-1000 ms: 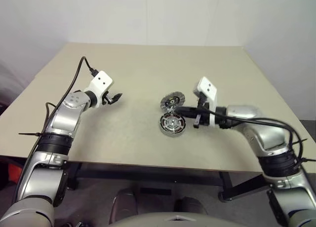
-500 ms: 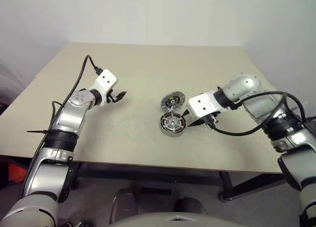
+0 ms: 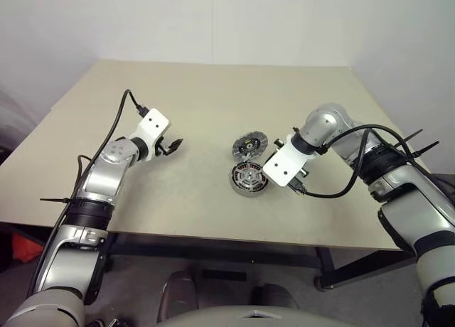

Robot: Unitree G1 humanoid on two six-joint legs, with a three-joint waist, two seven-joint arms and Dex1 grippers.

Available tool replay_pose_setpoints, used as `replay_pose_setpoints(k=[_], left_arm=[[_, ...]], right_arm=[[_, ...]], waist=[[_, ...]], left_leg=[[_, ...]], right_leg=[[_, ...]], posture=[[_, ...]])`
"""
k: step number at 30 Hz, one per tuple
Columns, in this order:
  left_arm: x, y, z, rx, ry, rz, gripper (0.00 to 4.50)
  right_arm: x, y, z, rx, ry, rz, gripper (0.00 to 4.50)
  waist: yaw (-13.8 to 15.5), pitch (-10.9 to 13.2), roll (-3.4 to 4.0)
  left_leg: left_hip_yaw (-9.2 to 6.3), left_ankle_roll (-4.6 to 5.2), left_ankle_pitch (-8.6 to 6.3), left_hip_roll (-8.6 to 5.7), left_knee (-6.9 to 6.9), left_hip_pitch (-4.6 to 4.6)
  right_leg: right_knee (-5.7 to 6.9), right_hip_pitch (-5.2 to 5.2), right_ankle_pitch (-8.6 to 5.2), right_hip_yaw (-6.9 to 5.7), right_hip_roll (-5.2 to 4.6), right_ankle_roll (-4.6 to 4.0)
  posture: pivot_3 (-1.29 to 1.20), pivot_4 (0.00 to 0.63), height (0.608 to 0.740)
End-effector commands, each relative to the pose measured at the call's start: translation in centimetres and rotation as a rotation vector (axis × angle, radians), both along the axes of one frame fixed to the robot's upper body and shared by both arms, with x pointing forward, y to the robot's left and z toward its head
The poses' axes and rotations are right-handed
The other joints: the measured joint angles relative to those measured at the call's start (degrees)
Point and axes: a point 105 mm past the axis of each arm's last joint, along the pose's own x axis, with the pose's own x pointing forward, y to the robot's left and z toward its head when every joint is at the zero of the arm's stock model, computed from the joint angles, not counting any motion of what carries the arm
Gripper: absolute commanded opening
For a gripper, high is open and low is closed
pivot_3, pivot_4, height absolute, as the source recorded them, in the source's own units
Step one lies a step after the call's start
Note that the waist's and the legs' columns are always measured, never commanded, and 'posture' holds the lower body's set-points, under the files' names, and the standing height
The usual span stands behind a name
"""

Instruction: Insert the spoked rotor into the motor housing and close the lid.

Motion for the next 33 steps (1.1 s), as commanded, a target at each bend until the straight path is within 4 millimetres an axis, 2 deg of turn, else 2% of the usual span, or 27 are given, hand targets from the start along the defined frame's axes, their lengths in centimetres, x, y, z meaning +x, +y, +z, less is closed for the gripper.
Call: replay_pose_setpoints(k=[1,14,22,25,28,33], left_arm=[[0.1,0.1,2.0,-0.008,-0.062,0.005,3.82],[0.3,-0.3,2.0,-0.007,-0.063,-0.008,3.82],[0.1,-0.1,1.8,-0.007,-0.058,-0.003,3.82],[0.2,-0.2,1.8,-0.008,-0.059,-0.003,3.82],[0.3,-0.2,1.9,-0.008,-0.061,-0.003,3.82],[0.2,-0.2,2.0,-0.008,-0.064,0.0,3.82]], right_arm=[[-0.2,-0.5,-0.4,-0.044,0.024,0.02,1.95],[0.9,-0.8,-1.1,-0.024,0.012,-0.046,1.95],[1.4,0.0,1.2,0.022,-0.064,-0.014,1.95],[1.1,1.0,1.4,0.049,-0.065,0.01,1.95],[0.8,1.5,1.0,0.053,-0.049,0.018,1.95],[1.1,1.4,-1.2,0.022,-0.015,-0.023,1.95]], waist=[[-0.1,0.0,0.0],[-0.3,0.0,-0.01],[-0.3,0.0,-0.01],[-0.3,0.0,-0.01],[-0.4,0.0,-0.01],[-0.4,0.0,-0.01]], left_leg=[[0.0,0.0,0.0,0.02,0.0,0.0],[0.01,-0.02,0.01,0.2,0.09,0.06],[0.0,-0.03,0.01,0.22,0.38,0.06],[0.0,-0.03,0.01,0.24,0.46,0.04],[0.0,-0.02,0.0,0.25,0.54,0.04],[-0.02,-0.02,0.0,0.25,0.66,0.0]], right_leg=[[0.02,-0.02,0.0,0.0,0.02,0.0],[0.1,-0.03,0.07,0.03,0.2,-0.12],[0.45,-0.11,0.07,0.09,0.2,-0.13],[0.55,-0.16,0.06,0.1,0.2,-0.13],[0.62,-0.18,0.06,0.12,0.21,-0.14],[0.68,-0.18,0.06,0.13,0.21,-0.13]], posture=[[0.0,0.0,0.74],[0.0,0.0,0.74],[0.0,0.0,0.74],[0.0,0.0,0.74],[0.0,0.0,0.74],[0.0,0.0,0.74]])
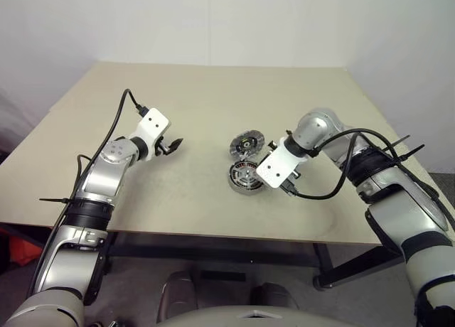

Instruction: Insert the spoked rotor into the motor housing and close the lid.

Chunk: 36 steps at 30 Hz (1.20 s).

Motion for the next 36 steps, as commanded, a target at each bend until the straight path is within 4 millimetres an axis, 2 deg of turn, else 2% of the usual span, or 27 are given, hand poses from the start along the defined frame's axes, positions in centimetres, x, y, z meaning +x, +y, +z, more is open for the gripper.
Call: replay_pose_setpoints(k=[1,6,14,21,24,28,36], left_arm=[[0.2,0.0,1.9,-0.008,-0.064,0.001,3.82],[0.0,0.3,1.8,-0.007,-0.063,0.01,3.82],[-0.2,0.6,1.7,-0.008,-0.061,0.022,3.82],[0.2,0.9,2.1,-0.008,-0.069,0.031,3.82],[0.2,0.9,2.1,-0.008,-0.071,0.032,3.82],[0.3,0.9,2.1,-0.008,-0.073,0.033,3.82],[0.4,1.0,2.2,-0.009,-0.076,0.036,3.82]], right_arm=[[0.5,-0.2,-0.6,-0.01,-0.001,-0.034,1.95],[1.4,-0.9,-1.4,-0.037,-0.017,-0.076,1.95],[1.5,-1.7,-1.2,-0.047,-0.021,-0.073,1.95],[-0.5,-1.2,-2.2,-0.035,0.032,-0.001,1.95],[-0.8,-0.9,-2.3,-0.029,0.039,0.005,1.32],[-0.3,-0.5,-1.9,-0.001,0.008,-0.008,0.05],[0.5,0.5,-0.9,0.06,-0.045,-0.03,0.02]], waist=[[0.0,0.0,0.0],[-0.6,0.0,0.0],[-1.2,0.0,0.0],[-1.2,0.0,-0.01],[-1.2,0.0,-0.01],[-1.3,0.0,-0.05],[-1.5,0.0,-0.05]], left_leg=[[0.0,0.0,0.0,0.0,0.02,-0.01],[-0.02,0.0,-0.01,0.0,0.05,0.03],[-0.05,0.0,-0.01,-0.01,0.07,0.01],[-0.05,0.06,-0.04,-0.01,0.09,-0.01],[-0.04,0.12,-0.08,-0.01,0.09,0.0],[-0.04,0.15,-0.1,0.0,0.08,0.01],[-0.05,0.15,-0.1,0.04,0.08,0.08]], right_leg=[[0.0,0.0,0.0,0.0,0.0,0.0],[0.07,0.02,0.0,0.0,0.0,0.0],[0.09,0.02,0.0,0.0,0.0,0.0],[0.06,0.02,-0.01,0.0,-0.01,0.0],[0.05,0.02,-0.01,0.01,0.0,0.0],[0.05,0.02,-0.02,0.01,0.0,-0.02],[0.07,0.01,-0.02,0.03,0.07,-0.01]], posture=[[0.0,0.0,0.74],[0.0,0.0,0.74],[0.0,0.0,0.74],[0.0,0.0,0.74],[0.0,0.0,0.74],[0.0,0.0,0.74],[0.0,0.0,0.74]])
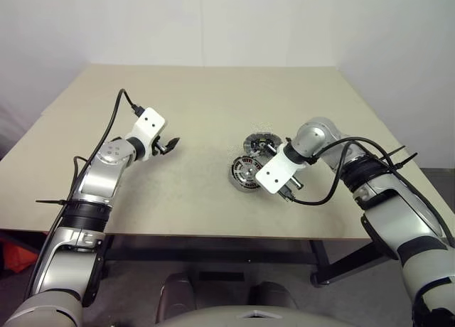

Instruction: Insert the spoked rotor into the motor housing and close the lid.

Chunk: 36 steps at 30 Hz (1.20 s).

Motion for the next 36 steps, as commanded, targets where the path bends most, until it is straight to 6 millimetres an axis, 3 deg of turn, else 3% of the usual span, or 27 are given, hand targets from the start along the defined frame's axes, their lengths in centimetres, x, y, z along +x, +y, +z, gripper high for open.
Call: replay_pose_setpoints(k=[1,5,10,12,22,28,31,36], left_arm=[[0.5,0.2,2.1,-0.003,-0.071,0.005,3.82],[0.4,0.0,2.0,-0.009,-0.072,0.005,3.82],[0.1,-0.2,1.4,-0.023,-0.066,0.01,3.82],[0.0,-0.3,1.3,-0.026,-0.065,0.011,3.82],[-0.4,-0.3,0.9,-0.034,-0.061,0.02,3.82],[-0.8,-0.1,0.8,-0.033,-0.058,0.031,3.82],[-0.9,0.1,0.7,-0.031,-0.057,0.04,3.82],[-1.3,0.7,0.8,-0.028,-0.058,0.058,3.82]], right_arm=[[0.5,1.0,0.7,0.05,-0.035,-0.015,0.02],[0.2,2.6,2.3,0.185,0.04,-0.14,0.02],[-2.8,4.1,5.2,0.294,0.347,-0.341,0.02],[-2.9,4.1,5.6,0.311,0.388,-0.421,0.02],[-0.9,4.7,6.3,0.394,0.45,-0.754,0.02],[0.6,5.8,6.3,0.446,0.565,-1.058,0.02],[0.5,6.5,6.3,0.437,0.624,-1.143,0.02],[1.9,6.6,4.6,0.429,0.614,-1.263,0.02]], waist=[[-0.1,0.0,0.0],[-0.7,0.0,-0.05],[-0.8,0.1,0.05],[-0.5,0.1,0.05],[0.5,0.1,0.08],[0.2,0.2,0.11],[0.3,0.2,0.12],[0.5,0.2,0.13]], left_leg=[[0.0,0.0,0.0,0.0,0.0,0.01],[-0.02,0.0,0.0,0.01,-0.01,0.04],[-0.04,0.0,0.0,0.01,-0.05,-0.1],[-0.05,0.0,0.0,0.02,-0.08,-0.23],[-0.04,0.0,-0.01,-0.02,-0.09,-0.29],[-0.04,-0.14,0.07,-0.02,-0.17,-0.28],[-0.04,-0.25,0.13,-0.03,-0.32,-0.29],[-0.04,-0.44,0.25,-0.05,-0.63,-0.23]], right_leg=[[0.0,0.0,0.0,0.0,0.01,0.0],[0.01,-0.01,-0.01,0.0,0.02,0.02],[0.02,-0.14,0.01,0.03,0.06,-0.02],[-0.02,-0.23,0.01,0.02,0.06,-0.04],[-0.07,-0.27,-0.02,0.01,0.0,-0.05],[-0.05,-0.34,-0.02,0.03,0.02,-0.06],[-0.05,-0.42,-0.02,0.02,0.02,-0.06],[-0.09,-0.46,-0.04,0.01,0.02,-0.09]], posture=[[0.0,0.0,0.74],[0.0,0.0,0.74],[0.0,0.0,0.74],[0.0,0.0,0.74],[0.0,0.0,0.74],[0.0,0.0,0.74],[0.0,0.0,0.74],[0.0,0.0,0.74]])
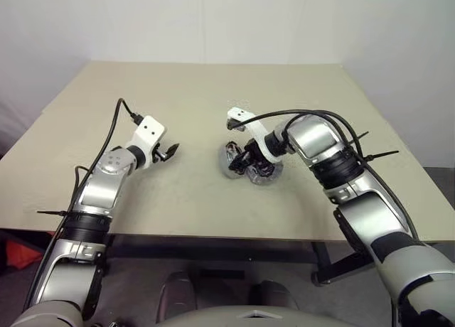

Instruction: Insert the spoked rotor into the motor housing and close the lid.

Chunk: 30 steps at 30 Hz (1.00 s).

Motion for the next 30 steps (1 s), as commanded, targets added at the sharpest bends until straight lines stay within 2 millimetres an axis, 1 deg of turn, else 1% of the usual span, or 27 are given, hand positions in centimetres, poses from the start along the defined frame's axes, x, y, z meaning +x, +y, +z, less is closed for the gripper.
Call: replay_pose_setpoints(k=[1,2,4,5,7,10,13,14,19,21,22,24,26,29,30], left_arm=[[-0.1,0.6,2.0,-0.002,-0.069,0.021,3.82],[-0.1,0.8,2.0,-0.002,-0.069,0.025,3.82],[-0.3,1.2,2.0,0.001,-0.067,0.035,3.82],[-0.3,1.2,2.0,0.002,-0.067,0.038,3.82],[-0.4,1.3,2.0,0.003,-0.066,0.039,3.82],[-0.4,1.2,2.0,0.001,-0.064,0.039,3.82],[-0.2,0.8,1.9,-0.003,-0.06,0.029,3.82],[-0.2,0.7,1.9,-0.004,-0.059,0.024,3.82],[0.2,0.1,1.8,-0.008,-0.054,0.006,3.82],[0.3,-0.3,1.7,-0.007,-0.049,-0.01,3.82],[0.4,-0.5,1.7,-0.006,-0.048,-0.016,3.82],[0.5,-0.7,1.7,-0.005,-0.047,-0.025,3.82],[0.6,-0.9,1.8,-0.007,-0.046,-0.034,3.82],[0.6,-1.0,1.6,0.002,-0.036,-0.055,3.82],[0.6,-1.1,1.5,0.004,-0.033,-0.059,3.82]], right_arm=[[1.0,-0.4,0.4,0.006,-0.026,-0.043,0.02],[0.9,-0.5,0.1,0.003,-0.021,-0.038,0.02],[0.7,-0.3,-0.4,-0.002,-0.029,-0.018,0.65],[0.7,-0.2,-0.5,-0.003,-0.036,-0.012,0.88],[0.7,0.1,-0.2,0.002,-0.053,-0.008,1.61],[0.5,0.8,1.2,0.041,-0.064,0.013,2.52],[0.3,1.6,3.2,0.093,-0.081,0.018,3.58],[0.2,1.9,4.0,0.115,-0.083,0.016,3.58],[0.0,3.1,9.7,0.288,-0.109,-0.027,3.58],[0.6,2.7,12.1,0.353,-0.193,-0.047,3.58],[0.8,2.4,12.8,0.368,-0.234,-0.052,3.58],[1.6,0.9,13.3,0.375,-0.283,-0.102,3.58],[2.9,-2.1,13.2,0.341,-0.376,-0.176,3.58],[3.9,-6.8,11.6,0.248,-0.464,-0.263,3.58],[4.1,-8.0,11.0,0.214,-0.49,-0.282,3.38]], waist=[[0.2,0.0,0.0],[0.3,0.0,0.0],[0.4,0.0,0.0],[0.4,0.0,0.0],[0.4,0.0,0.0],[0.4,0.0,0.0],[0.3,0.0,0.0],[0.3,0.0,0.0],[0.3,0.0,0.01],[0.4,0.0,0.01],[0.6,0.0,0.0],[0.8,0.0,0.0],[1.4,0.0,-0.01],[2.4,0.0,-0.03],[2.7,0.0,-0.03]], left_leg=[[0.0,-0.05,0.03,-0.03,-0.1,0.03],[0.0,-0.06,0.04,-0.04,-0.15,0.06],[0.0,-0.08,0.05,-0.04,-0.18,0.13],[0.0,-0.09,0.05,-0.04,-0.2,0.16],[0.0,-0.11,0.07,-0.04,-0.21,0.19],[0.0,-0.16,0.09,-0.03,-0.23,0.21],[0.0,-0.17,0.1,-0.03,-0.27,0.22],[0.0,-0.17,0.11,-0.03,-0.27,0.22],[0.01,-0.19,0.11,-0.02,-0.3,0.23],[0.0,-0.19,0.12,-0.02,-0.31,0.23],[0.0,-0.19,0.12,-0.02,-0.31,0.23],[0.01,-0.19,0.12,-0.05,-0.31,0.24],[0.02,-0.2,0.12,-0.07,-0.31,0.27],[0.02,-0.22,0.13,-0.06,-0.31,0.27],[0.03,-0.24,0.15,-0.07,-0.31,0.26]], right_leg=[[-0.01,0.0,0.0,0.0,-0.01,0.0],[-0.02,0.02,-0.01,0.0,-0.02,0.0],[-0.02,0.08,-0.01,0.0,-0.02,0.01],[-0.03,0.1,-0.01,0.0,-0.01,0.01],[-0.02,0.12,-0.01,0.0,-0.01,0.02],[-0.01,0.12,-0.01,0.0,0.0,0.02],[-0.01,0.1,-0.01,0.01,0.01,0.02],[-0.01,0.09,-0.01,0.01,0.01,0.01],[-0.02,0.07,-0.03,0.02,0.04,-0.01],[-0.02,0.07,-0.03,0.02,0.04,-0.01],[-0.02,0.08,-0.04,0.02,0.04,-0.01],[-0.05,0.13,-0.05,0.02,0.0,0.02],[-0.07,0.16,-0.05,0.04,0.0,0.03],[-0.08,0.22,-0.07,0.01,-0.01,0.07],[-0.09,0.22,-0.07,0.02,-0.02,0.07]], posture=[[0.0,0.0,0.74],[0.0,0.0,0.74],[0.0,0.0,0.74],[0.0,0.0,0.74],[0.0,0.0,0.74],[0.0,0.0,0.74],[0.0,0.0,0.74],[0.0,0.0,0.74],[0.0,0.0,0.74],[0.0,0.0,0.74],[0.0,0.0,0.74],[0.0,0.0,0.74],[0.0,0.0,0.74],[0.0,0.0,0.74],[0.0,0.0,0.74]])
